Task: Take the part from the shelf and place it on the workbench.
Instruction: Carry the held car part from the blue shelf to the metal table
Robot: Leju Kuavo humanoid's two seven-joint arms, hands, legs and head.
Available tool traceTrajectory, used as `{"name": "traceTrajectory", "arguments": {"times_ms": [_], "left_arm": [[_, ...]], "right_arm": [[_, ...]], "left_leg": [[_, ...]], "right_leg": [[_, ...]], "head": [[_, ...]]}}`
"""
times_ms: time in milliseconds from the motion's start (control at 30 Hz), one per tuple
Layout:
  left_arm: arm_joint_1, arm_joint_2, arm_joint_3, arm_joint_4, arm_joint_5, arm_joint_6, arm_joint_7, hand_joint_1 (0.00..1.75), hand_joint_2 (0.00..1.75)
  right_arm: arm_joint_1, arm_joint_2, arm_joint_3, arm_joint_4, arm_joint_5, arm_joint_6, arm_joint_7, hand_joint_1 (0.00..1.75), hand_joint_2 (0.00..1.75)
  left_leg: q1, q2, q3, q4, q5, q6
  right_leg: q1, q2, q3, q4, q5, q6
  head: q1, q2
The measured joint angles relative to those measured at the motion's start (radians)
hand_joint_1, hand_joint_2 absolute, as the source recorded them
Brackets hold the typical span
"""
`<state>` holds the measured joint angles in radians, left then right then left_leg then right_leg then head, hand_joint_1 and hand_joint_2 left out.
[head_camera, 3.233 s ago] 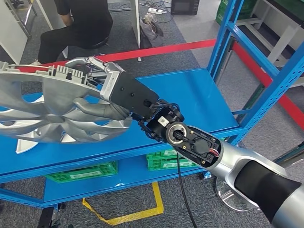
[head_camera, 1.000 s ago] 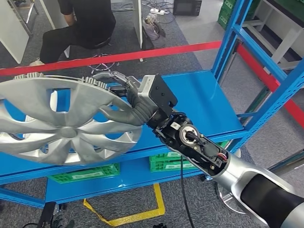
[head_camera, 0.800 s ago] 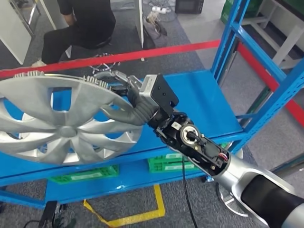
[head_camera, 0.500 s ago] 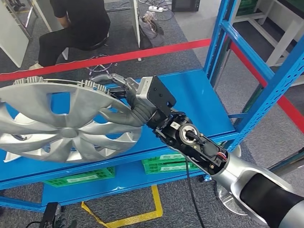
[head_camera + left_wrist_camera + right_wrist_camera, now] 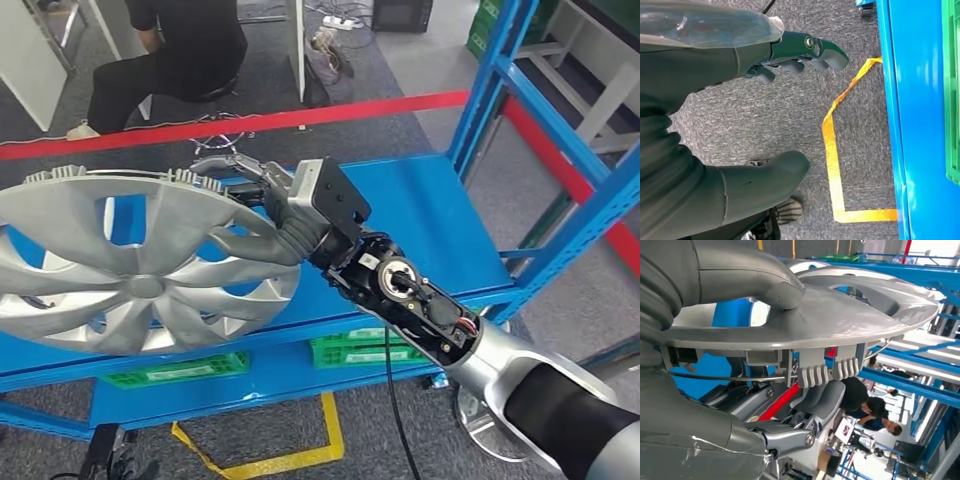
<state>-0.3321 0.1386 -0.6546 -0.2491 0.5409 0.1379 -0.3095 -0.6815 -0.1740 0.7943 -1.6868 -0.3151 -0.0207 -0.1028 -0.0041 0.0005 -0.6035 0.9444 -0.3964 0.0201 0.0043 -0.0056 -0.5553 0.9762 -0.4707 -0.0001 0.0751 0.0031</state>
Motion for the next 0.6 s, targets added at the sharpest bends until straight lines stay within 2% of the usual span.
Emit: {"name": "traceTrajectory", "arguments": {"times_ms": [33,100,133,167,233,267,300,367,467,533,600], "left_arm": [[0.000,-0.001,0.000,0.000,0.000,0.000,-0.001,0.00,1.75],[0.002,-0.002,0.000,0.000,-0.001,-0.001,-0.002,0.00,1.75],[0.003,-0.002,0.000,0.000,-0.001,-0.002,-0.003,0.00,1.75],[0.004,-0.002,0.000,0.000,-0.002,-0.003,-0.003,0.00,1.75],[0.004,-0.004,0.000,0.000,-0.002,-0.003,-0.003,0.00,1.75],[0.003,-0.004,0.000,0.000,-0.002,-0.003,-0.003,0.00,1.75],[0.003,-0.004,0.000,0.000,-0.002,-0.003,-0.003,0.00,1.75],[0.004,-0.004,0.000,0.000,-0.002,-0.003,-0.004,0.00,1.75],[0.008,-0.004,0.000,0.000,-0.002,-0.004,-0.004,0.00,1.75],[0.007,-0.002,0.000,0.000,-0.001,-0.003,-0.004,0.00,1.75],[0.007,-0.002,0.000,0.000,0.000,-0.003,-0.003,0.00,1.75]], "right_arm": [[-0.001,0.000,-0.001,0.001,0.000,0.001,-0.001,1.75,1.75],[-0.002,0.000,-0.001,0.004,-0.001,0.004,-0.004,1.75,1.75],[-0.002,0.000,-0.002,0.007,-0.001,0.006,-0.005,1.75,1.75],[-0.002,0.000,-0.002,0.009,-0.001,0.008,-0.005,1.75,1.75],[-0.003,0.000,-0.002,0.011,-0.001,0.010,-0.005,1.75,1.75],[-0.005,0.000,-0.002,0.011,-0.001,0.011,-0.005,1.75,1.75],[-0.007,0.000,-0.003,0.012,-0.001,0.012,-0.005,1.75,1.75],[-0.011,-0.001,-0.003,0.012,-0.001,0.013,-0.005,1.75,1.75],[-0.014,-0.001,-0.003,0.013,-0.002,0.016,-0.004,1.75,1.75],[-0.019,-0.001,-0.003,0.013,-0.004,0.016,-0.003,1.75,1.75],[-0.022,-0.001,-0.002,0.013,-0.009,0.017,-0.003,1.75,1.75]], "left_leg": [[0.001,-0.002,0.003,-0.002,-0.001,0.003],[0.002,-0.010,0.008,-0.003,-0.003,0.007],[0.002,-0.015,0.010,-0.002,-0.005,0.008],[0.003,-0.020,0.011,0.000,-0.007,0.007],[0.004,-0.030,0.015,0.003,-0.012,0.002],[0.003,-0.035,0.014,0.007,-0.014,-0.002],[0.003,-0.038,0.011,0.010,-0.014,-0.006],[0.004,-0.044,0.004,0.015,-0.012,-0.014],[0.006,-0.040,-0.003,0.026,-0.021,-0.029],[0.006,-0.022,-0.038,0.100,-0.062,-0.040],[0.007,-0.012,-0.104,0.234,-0.120,-0.046]], "right_leg": [[-0.002,0.001,-0.029,0.062,-0.031,0.003],[-0.005,0.003,-0.110,0.226,-0.096,0.011],[-0.006,0.003,-0.141,0.283,-0.107,0.014],[-0.007,0.004,-0.136,0.263,-0.083,0.015],[-0.011,0.012,-0.076,0.128,-0.011,0.013],[-0.012,0.021,-0.044,0.066,0.011,0.012],[-0.013,0.029,-0.024,0.027,0.021,0.009],[-0.010,0.037,-0.010,0.006,0.022,0.004],[-0.011,0.029,-0.006,0.000,0.026,-0.012],[-0.013,0.019,-0.002,-0.006,0.029,-0.023],[-0.012,0.010,-0.002,-0.007,0.029,-0.028]], "head": [[0.002,0.000],[0.007,0.000],[0.009,0.000],[0.010,0.000],[0.011,0.000],[0.010,0.000],[0.010,0.000],[0.009,0.000],[0.009,0.000],[0.004,0.000],[0.001,0.000]]}}
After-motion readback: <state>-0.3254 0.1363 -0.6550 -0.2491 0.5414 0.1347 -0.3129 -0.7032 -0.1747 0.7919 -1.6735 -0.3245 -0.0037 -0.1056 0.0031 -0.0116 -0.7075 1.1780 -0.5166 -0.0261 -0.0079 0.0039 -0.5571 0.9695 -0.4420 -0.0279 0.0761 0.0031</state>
